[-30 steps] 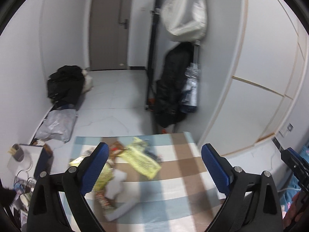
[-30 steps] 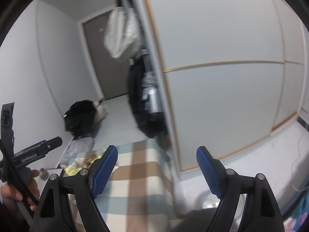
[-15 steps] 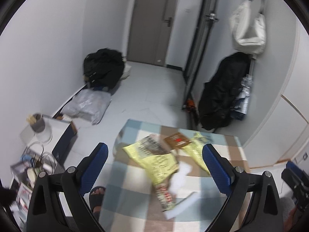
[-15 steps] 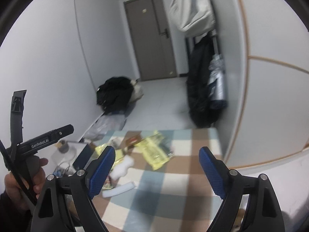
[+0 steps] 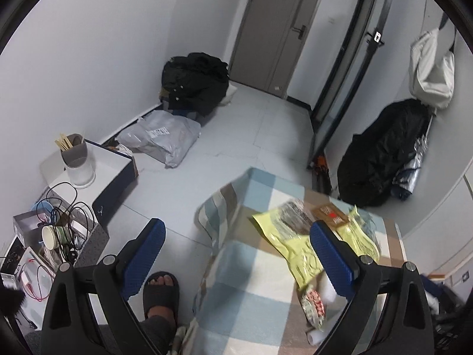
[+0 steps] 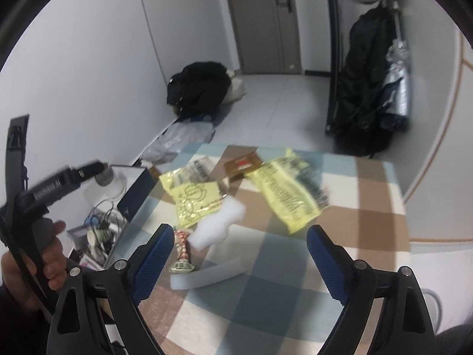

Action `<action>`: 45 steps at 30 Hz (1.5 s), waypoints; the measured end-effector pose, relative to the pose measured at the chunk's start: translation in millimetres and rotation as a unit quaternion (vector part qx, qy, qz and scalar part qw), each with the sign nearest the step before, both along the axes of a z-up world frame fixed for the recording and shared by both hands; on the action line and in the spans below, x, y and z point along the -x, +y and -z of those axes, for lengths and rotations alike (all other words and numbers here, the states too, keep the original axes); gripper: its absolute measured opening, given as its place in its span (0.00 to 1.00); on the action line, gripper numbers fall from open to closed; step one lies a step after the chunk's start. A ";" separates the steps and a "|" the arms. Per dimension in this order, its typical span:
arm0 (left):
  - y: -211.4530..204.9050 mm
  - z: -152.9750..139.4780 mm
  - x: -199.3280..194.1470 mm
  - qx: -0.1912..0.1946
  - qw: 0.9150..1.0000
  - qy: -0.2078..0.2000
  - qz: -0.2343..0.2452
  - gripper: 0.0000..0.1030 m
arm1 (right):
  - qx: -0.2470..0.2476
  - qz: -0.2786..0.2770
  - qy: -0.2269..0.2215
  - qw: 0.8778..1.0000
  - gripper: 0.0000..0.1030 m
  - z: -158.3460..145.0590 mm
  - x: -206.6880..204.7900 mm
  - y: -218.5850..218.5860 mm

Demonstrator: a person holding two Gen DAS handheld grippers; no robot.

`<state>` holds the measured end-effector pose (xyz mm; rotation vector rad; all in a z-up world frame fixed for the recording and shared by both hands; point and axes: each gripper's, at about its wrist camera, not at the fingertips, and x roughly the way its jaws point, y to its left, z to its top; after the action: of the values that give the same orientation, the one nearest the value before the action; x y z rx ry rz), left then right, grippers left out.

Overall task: Collect trash
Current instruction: 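Move both open tools back over the checked table, then grasp the small red-and-white snack wrapper with the right tool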

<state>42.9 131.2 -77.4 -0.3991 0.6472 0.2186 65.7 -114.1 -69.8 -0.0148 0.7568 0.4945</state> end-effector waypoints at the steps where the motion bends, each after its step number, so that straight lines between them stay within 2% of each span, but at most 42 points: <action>1: 2.9 0.3 -0.1 0.001 1.000 -0.001 -0.003 0.94 | -0.001 -0.004 0.005 1.000 0.89 2.6 -0.7 4.3; 6: 14.0 5.6 -3.9 0.029 1.000 0.008 0.001 0.94 | -0.010 -0.048 0.053 0.997 0.88 24.6 -7.3 34.0; 8: 17.1 5.5 -3.9 0.027 1.000 0.009 -0.002 0.94 | -0.013 -0.059 0.066 0.996 0.87 32.6 -7.8 44.2; 17: 31.3 7.5 -6.1 0.045 0.999 0.010 -0.009 0.94 | 0.005 -0.077 0.107 0.991 0.59 64.5 -9.2 84.9; 22: 34.6 10.1 -7.0 0.055 0.998 0.015 -0.009 0.94 | 0.028 -0.077 0.118 0.990 0.33 76.9 -8.5 95.1; 25: 34.9 10.5 -7.1 0.058 0.998 0.016 -0.008 0.94 | 0.045 -0.082 0.117 0.989 0.23 81.8 -6.3 99.4; 28: 35.1 10.6 -7.3 0.059 0.998 0.018 -0.008 0.94 | 0.058 -0.091 0.105 0.989 0.22 82.7 -2.1 102.3; 32: 35.0 11.6 -8.6 0.057 0.998 0.023 -0.008 0.94 | 0.051 -0.101 0.110 0.987 0.21 79.9 -0.7 101.7; 34: 33.4 11.9 -10.5 0.055 0.998 0.025 -0.008 0.94 | 0.046 -0.103 0.104 0.988 0.13 73.9 0.6 99.6; 39: 28.6 13.0 -13.2 0.056 0.998 0.031 -0.003 0.94 | 0.039 -0.107 0.091 0.989 0.05 58.0 3.3 88.2; 45: 23.8 16.7 -14.2 0.056 0.998 0.042 -0.001 0.94 | 0.042 -0.118 0.107 0.986 0.05 61.6 8.1 76.9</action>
<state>57.1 155.0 -94.2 -0.5011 0.7446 0.2029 57.6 -37.2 -131.3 -0.1333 0.9936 0.6965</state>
